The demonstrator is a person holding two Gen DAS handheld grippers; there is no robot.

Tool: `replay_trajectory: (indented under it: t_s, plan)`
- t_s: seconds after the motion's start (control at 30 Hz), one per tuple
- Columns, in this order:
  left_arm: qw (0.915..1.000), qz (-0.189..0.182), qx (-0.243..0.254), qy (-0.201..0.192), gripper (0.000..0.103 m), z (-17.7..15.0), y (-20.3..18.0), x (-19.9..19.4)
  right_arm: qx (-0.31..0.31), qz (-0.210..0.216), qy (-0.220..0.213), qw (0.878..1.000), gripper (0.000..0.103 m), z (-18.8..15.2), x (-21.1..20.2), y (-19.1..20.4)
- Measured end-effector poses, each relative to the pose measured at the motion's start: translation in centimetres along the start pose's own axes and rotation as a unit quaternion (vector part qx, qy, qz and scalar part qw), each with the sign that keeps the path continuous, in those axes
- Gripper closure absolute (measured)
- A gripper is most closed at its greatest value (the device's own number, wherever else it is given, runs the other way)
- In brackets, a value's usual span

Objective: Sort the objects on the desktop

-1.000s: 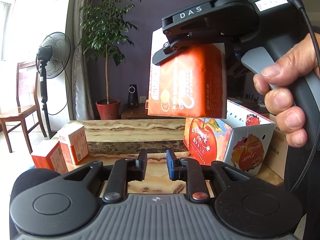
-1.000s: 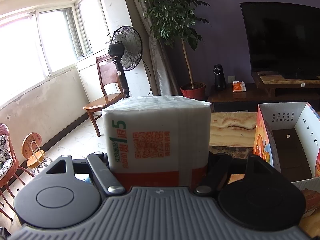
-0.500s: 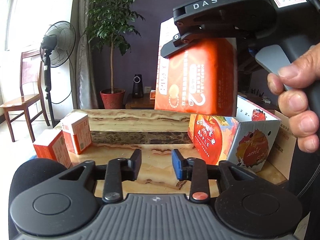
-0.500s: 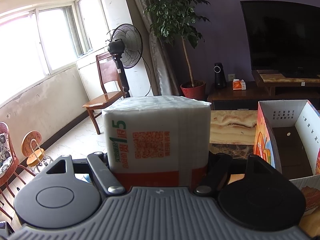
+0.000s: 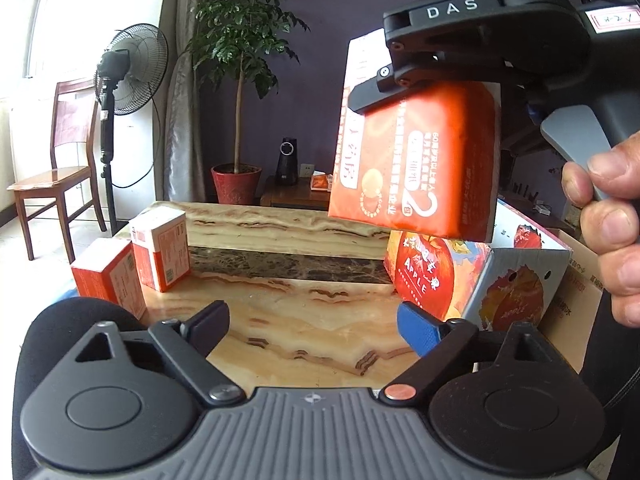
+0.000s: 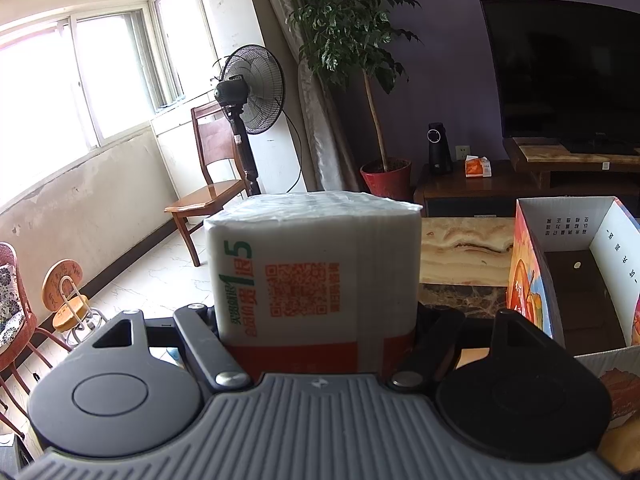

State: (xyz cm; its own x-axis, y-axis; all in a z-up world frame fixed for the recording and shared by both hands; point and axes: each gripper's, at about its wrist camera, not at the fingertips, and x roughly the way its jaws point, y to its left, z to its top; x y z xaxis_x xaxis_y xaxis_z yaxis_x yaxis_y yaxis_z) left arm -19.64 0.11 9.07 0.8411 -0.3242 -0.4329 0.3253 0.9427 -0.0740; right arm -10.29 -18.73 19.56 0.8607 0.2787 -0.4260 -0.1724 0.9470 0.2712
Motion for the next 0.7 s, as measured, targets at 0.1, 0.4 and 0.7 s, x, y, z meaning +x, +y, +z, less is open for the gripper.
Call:
replay_trajectory:
  t_s: [0.1,0.4,0.7]
  plan:
    - [1.0,0.003,-0.002,0.002,0.007,-0.03,0.01,0.06,0.001,0.0,0.001,1.0,0.025,0.12,0.07,-0.17]
    - [0.9998,0.008,-0.017,0.007,0.004,0.01,0.36,0.26,0.005,0.002,0.001,1.0,0.025,0.2,0.16,-0.44]
    - [0.9998,0.008,-0.015,0.006,0.004,0.02,0.41,0.53,0.013,-0.002,-0.007,1.0,0.025,0.19,-0.01,-0.63]
